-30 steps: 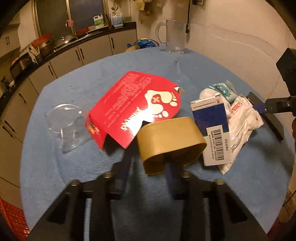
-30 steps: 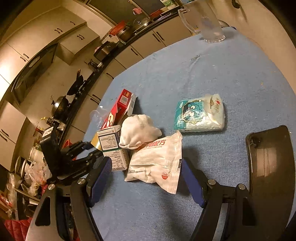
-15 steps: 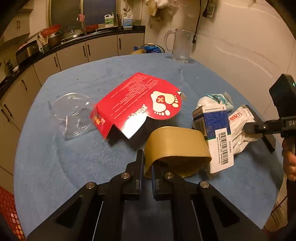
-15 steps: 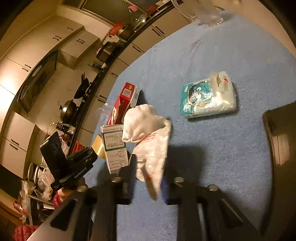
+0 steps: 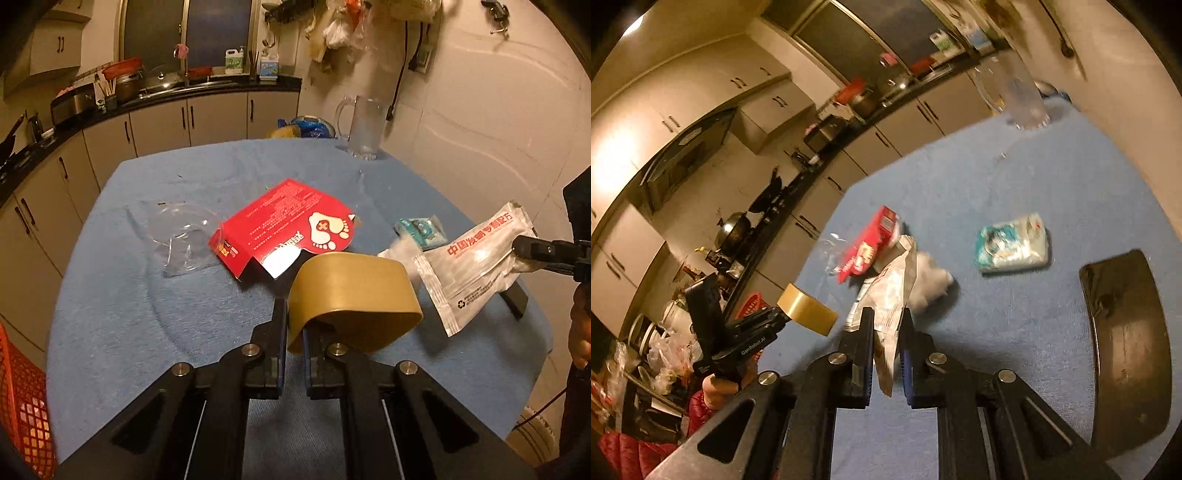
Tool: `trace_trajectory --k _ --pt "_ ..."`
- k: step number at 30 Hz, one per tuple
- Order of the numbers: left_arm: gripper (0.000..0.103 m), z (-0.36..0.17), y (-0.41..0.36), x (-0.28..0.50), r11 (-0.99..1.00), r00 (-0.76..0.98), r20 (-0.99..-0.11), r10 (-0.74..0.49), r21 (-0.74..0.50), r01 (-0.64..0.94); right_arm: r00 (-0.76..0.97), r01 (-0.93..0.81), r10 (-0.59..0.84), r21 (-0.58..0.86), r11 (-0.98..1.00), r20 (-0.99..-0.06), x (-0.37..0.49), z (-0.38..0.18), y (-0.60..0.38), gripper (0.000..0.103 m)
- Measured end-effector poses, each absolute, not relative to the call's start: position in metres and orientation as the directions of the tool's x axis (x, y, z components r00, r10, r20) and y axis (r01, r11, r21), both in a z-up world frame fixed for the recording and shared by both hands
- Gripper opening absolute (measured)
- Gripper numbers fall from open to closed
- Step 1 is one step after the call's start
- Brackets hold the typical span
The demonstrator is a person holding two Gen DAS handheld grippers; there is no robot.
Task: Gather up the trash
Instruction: 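Carry tape roll and packet to the red basket and release both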
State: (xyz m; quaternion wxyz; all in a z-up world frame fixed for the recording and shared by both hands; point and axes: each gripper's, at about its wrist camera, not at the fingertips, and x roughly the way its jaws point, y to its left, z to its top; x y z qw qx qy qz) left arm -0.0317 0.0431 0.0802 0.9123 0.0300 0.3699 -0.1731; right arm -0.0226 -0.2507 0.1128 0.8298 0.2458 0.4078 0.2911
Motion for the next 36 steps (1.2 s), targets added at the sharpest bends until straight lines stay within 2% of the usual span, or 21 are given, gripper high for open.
trace_trajectory --k 16,36 --pt "0.007 0.106 0.081 -0.066 0.957 0.727 -0.631 -0.272 -0.1 0.272 0.454 -0.356 0.744 0.666 0.656 -0.49 -0.022 0.127 -0.203 0.013" --pt "0.007 0.132 0.168 -0.092 0.988 0.808 -0.569 -0.153 -0.099 0.118 0.356 -0.485 0.799 0.636 0.601 -0.484 -0.01 0.153 -0.108 0.013"
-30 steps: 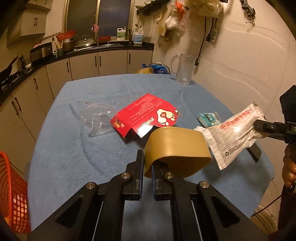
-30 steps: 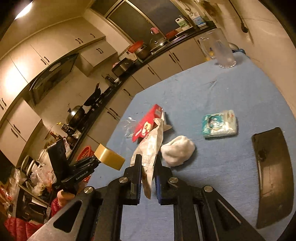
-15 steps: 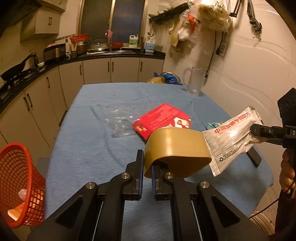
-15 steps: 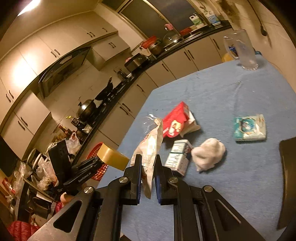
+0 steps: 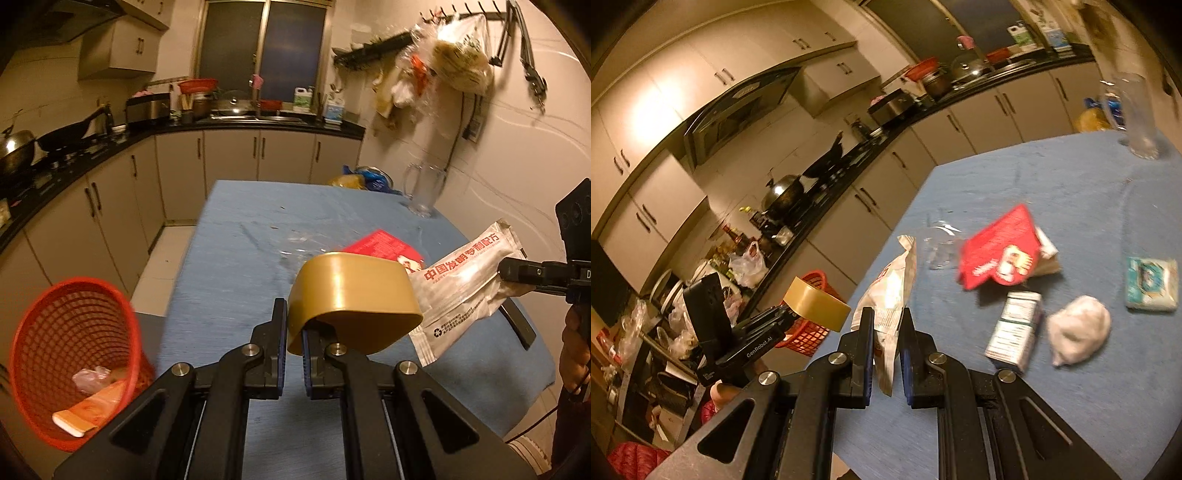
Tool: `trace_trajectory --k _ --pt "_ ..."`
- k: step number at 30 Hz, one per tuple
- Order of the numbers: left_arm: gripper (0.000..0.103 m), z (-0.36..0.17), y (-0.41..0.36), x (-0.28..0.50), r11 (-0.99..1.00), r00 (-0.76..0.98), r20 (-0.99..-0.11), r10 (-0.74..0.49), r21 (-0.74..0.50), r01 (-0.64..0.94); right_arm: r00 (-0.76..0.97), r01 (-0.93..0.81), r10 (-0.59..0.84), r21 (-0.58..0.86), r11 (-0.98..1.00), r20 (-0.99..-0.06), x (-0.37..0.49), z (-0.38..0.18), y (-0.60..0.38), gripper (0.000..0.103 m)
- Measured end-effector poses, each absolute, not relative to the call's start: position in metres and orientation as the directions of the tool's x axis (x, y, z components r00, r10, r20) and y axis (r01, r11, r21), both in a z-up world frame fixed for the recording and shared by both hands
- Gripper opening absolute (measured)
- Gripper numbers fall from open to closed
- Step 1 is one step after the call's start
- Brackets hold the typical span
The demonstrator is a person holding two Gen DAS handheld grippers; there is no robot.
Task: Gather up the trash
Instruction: 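Carry tape roll and packet to the red basket and release both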
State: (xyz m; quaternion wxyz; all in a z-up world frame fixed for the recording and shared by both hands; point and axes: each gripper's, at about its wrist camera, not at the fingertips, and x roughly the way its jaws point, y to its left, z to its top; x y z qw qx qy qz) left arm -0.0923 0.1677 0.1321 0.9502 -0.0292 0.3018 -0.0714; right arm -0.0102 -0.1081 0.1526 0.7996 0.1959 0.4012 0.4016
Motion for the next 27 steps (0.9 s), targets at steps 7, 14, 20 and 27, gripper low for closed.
trace_trajectory --k 7,14,20,27 --pt "0.007 0.141 0.202 -0.103 0.993 0.829 -0.548 -0.111 -0.103 0.065 0.32 -0.514 0.815 0.634 0.578 -0.483 -0.005 0.156 -0.072 0.013" --pt "0.007 0.149 0.23 -0.112 0.994 0.847 -0.527 -0.077 -0.111 0.021 0.287 -0.54 0.823 0.627 0.562 -0.49 -0.002 0.16 -0.043 0.013" --pt "0.007 0.157 0.261 -0.123 0.992 0.862 -0.506 -0.024 -0.118 -0.042 0.252 -0.579 0.836 0.616 0.534 -0.488 -0.003 0.169 -0.009 0.013" --pt "0.007 0.164 0.31 -0.141 0.982 0.868 -0.492 0.065 -0.122 -0.142 0.211 -0.634 0.856 0.6 0.487 -0.472 0.001 0.185 0.046 0.014"
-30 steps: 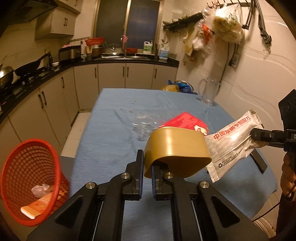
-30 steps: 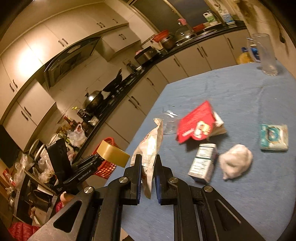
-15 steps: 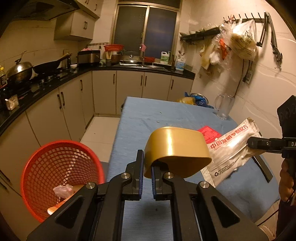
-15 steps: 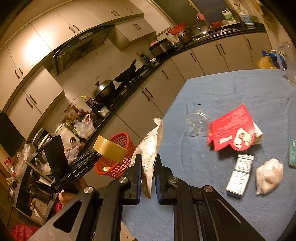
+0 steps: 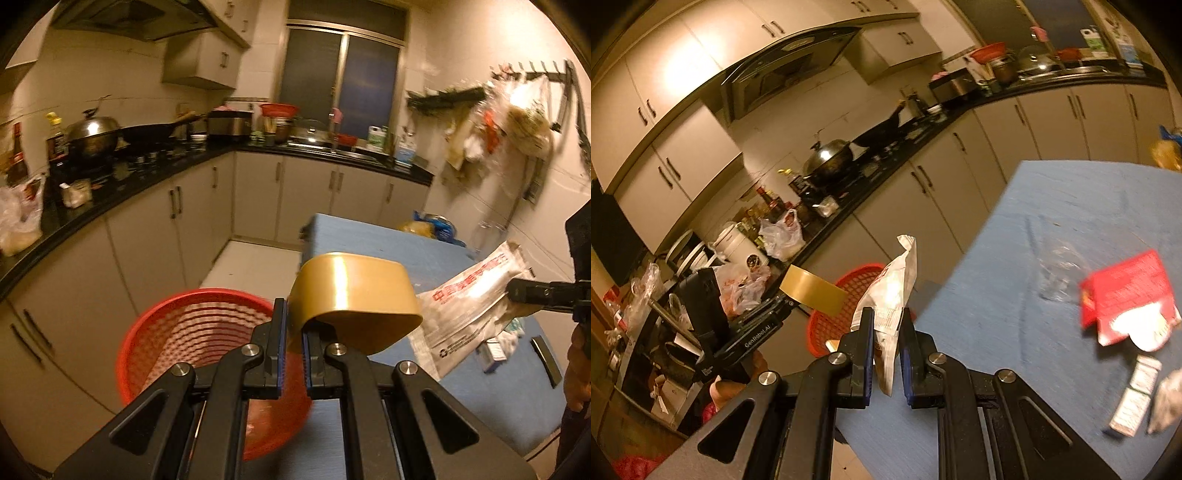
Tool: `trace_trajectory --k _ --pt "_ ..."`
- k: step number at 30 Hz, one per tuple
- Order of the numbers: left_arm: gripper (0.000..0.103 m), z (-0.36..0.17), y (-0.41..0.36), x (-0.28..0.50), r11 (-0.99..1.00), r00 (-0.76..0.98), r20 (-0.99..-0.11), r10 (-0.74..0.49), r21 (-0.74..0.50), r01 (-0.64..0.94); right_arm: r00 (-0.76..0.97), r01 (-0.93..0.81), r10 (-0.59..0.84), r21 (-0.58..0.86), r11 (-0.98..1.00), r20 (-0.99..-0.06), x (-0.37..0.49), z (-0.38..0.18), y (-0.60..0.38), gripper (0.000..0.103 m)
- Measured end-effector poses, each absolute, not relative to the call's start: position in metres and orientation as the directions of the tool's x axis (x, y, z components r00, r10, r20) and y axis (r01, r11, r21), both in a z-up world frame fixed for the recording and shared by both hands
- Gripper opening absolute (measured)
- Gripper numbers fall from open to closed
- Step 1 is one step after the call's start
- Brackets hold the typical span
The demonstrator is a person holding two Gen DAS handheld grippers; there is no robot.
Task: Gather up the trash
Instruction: 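Carry tape roll and packet to the red basket and release both, then move both tools back over the table toward the white box and cloth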
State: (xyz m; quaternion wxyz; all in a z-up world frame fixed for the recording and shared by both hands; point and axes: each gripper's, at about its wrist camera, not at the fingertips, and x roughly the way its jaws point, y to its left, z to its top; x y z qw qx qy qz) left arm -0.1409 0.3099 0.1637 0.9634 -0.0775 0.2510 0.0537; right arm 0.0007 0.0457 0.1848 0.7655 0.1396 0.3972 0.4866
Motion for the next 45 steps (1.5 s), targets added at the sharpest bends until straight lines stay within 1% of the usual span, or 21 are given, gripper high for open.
trace_trajectory --k 6,12,17,19,20,21,22,23,24,25,30,32,34,36,39,43,45 --pt "0.007 0.152 0.354 -0.155 0.961 0.847 -0.513 0.14 -0.134 -0.24 0.189 -0.671 0.861 0.578 0.464 -0.471 0.001 0.192 0.094 0.014" --pt "0.007 0.126 0.382 -0.154 0.939 0.803 -0.566 0.186 -0.137 -0.315 0.159 -0.699 0.834 0.536 0.473 -0.528 -0.001 0.178 0.154 0.014" --pt "0.008 0.103 0.397 -0.15 0.927 0.766 -0.61 0.205 -0.131 -0.352 0.163 -0.723 0.783 0.467 0.509 -0.6 -0.006 0.159 0.198 0.014" --pt "0.015 0.097 0.403 -0.147 0.921 0.755 -0.62 0.211 -0.132 -0.366 0.163 -0.723 0.76 0.448 0.526 -0.63 -0.006 0.151 0.21 0.017" --pt "0.023 0.095 0.404 -0.147 0.919 0.754 -0.623 0.21 -0.136 -0.369 0.16 -0.722 0.755 0.447 0.529 -0.636 -0.005 0.148 0.213 0.018" --pt "0.029 0.094 0.405 -0.148 0.917 0.753 -0.621 0.215 -0.137 -0.375 0.157 -0.721 0.751 0.445 0.531 -0.641 -0.005 0.146 0.216 0.022" --pt "0.03 0.094 0.406 -0.149 0.916 0.756 -0.618 0.218 -0.138 -0.377 0.155 -0.721 0.75 0.446 0.531 -0.643 -0.005 0.145 0.217 0.028" --pt "0.031 0.095 0.406 -0.151 0.917 0.761 -0.613 0.214 -0.143 -0.373 0.153 -0.721 0.749 0.446 0.531 -0.644 -0.005 0.145 0.217 0.032" --pt "0.034 0.096 0.406 -0.152 0.918 0.765 -0.609 0.209 -0.148 -0.368 0.154 -0.723 0.751 0.445 0.528 -0.642 -0.005 0.147 0.216 0.041" --pt "0.035 0.097 0.407 -0.154 0.917 0.769 -0.604 0.21 -0.15 -0.369 0.158 -0.724 0.755 0.445 0.527 -0.637 -0.006 0.149 0.214 0.047" --pt "0.044 0.11 0.398 -0.161 0.918 0.791 -0.575 0.208 -0.165 -0.361 0.198 -0.723 0.779 0.448 0.525 -0.595 -0.009 0.167 0.193 0.048" --pt "0.045 0.117 0.386 -0.164 0.924 0.805 -0.557 0.203 -0.164 -0.347 0.236 -0.717 0.775 0.433 0.546 -0.586 -0.012 0.174 0.18 0.049" --pt "0.045 0.123 0.375 -0.165 0.93 0.817 -0.544 0.193 -0.164 -0.329 0.265 -0.703 0.776 0.436 0.561 -0.572 -0.014 0.177 0.162 0.058" --pt "0.046 0.129 0.358 -0.164 0.941 0.828 -0.535 0.171 -0.159 -0.297 0.271 -0.687 0.776 0.451 0.57 -0.569 -0.016 0.176 0.146 0.06" --pt "0.052 0.133 0.332 -0.16 0.955 0.836 -0.532 0.138 -0.154 -0.255 0.294 -0.648 0.772 0.476 0.594 -0.564 -0.016 0.171 0.121 0.06" --pt "0.052 0.131 0.292 -0.15 0.972 0.835 -0.545 0.075 -0.148 -0.183 0.313 -0.605 0.768 0.505 0.615 -0.559 -0.019 0.161 0.084 0.06" --pt "0.052 0.127 0.272 -0.143 0.978 0.83 -0.556 0.047 -0.142 -0.151 0.324 -0.592 0.752 0.497 0.635 -0.574 -0.022 0.156 0.065 0.06"
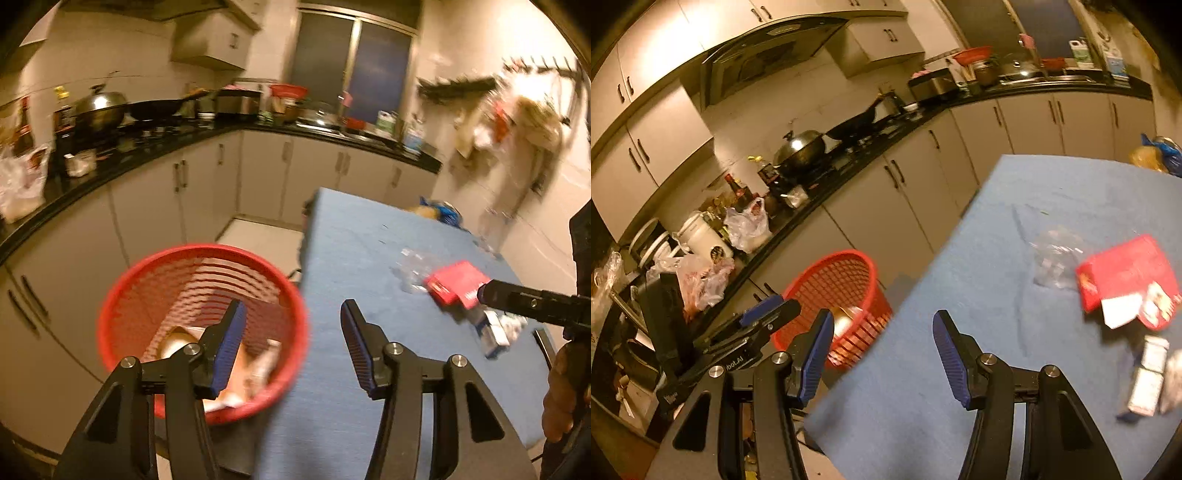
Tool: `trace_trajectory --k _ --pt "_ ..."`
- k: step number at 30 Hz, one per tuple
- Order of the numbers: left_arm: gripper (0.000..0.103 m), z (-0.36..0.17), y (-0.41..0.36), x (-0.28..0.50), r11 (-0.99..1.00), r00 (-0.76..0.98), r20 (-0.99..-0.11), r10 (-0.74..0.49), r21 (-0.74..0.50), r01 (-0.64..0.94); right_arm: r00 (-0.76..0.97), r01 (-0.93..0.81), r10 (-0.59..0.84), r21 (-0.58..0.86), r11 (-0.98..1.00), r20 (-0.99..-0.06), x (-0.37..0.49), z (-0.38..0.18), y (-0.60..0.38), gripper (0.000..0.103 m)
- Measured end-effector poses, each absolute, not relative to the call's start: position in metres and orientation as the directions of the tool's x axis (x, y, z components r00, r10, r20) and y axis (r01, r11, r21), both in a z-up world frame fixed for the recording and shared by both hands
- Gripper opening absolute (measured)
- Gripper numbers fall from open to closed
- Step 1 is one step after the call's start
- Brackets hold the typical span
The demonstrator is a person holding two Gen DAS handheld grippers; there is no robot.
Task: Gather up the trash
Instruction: 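Move both tools back over the table toward the white box and cloth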
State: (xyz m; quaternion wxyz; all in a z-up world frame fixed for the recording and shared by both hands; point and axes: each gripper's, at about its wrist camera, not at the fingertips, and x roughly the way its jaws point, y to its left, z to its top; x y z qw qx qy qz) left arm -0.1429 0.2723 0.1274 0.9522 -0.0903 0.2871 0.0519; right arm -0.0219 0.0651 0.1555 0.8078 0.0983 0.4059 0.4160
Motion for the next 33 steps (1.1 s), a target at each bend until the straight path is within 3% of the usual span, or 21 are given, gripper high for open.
trace_trajectory --k 10,20,29,33 --pt "0.052 0.092 0.186 -0.097 0.985 0.755 -0.648 -0.095 -0.17 -0.022 0.428 -0.43 0.684 0.532 0.729 -0.591 -0.023 0.129 -0.061 0.06" --pt "0.052 0.06 0.1 -0.073 0.98 0.675 -0.711 -0.198 -0.162 0.118 0.581 -0.207 0.514 0.496 0.843 -0.631 -0.033 0.095 -0.172 0.06" --pt "0.052 0.056 0.057 -0.062 0.972 0.636 -0.736 -0.232 -0.146 0.186 0.561 -0.12 0.438 0.455 0.883 -0.703 -0.002 0.077 -0.186 0.061" --pt "0.058 0.059 0.055 -0.056 0.971 0.629 -0.742 -0.234 -0.152 0.182 0.536 -0.075 0.429 0.465 0.882 -0.727 0.021 0.062 -0.183 0.063"
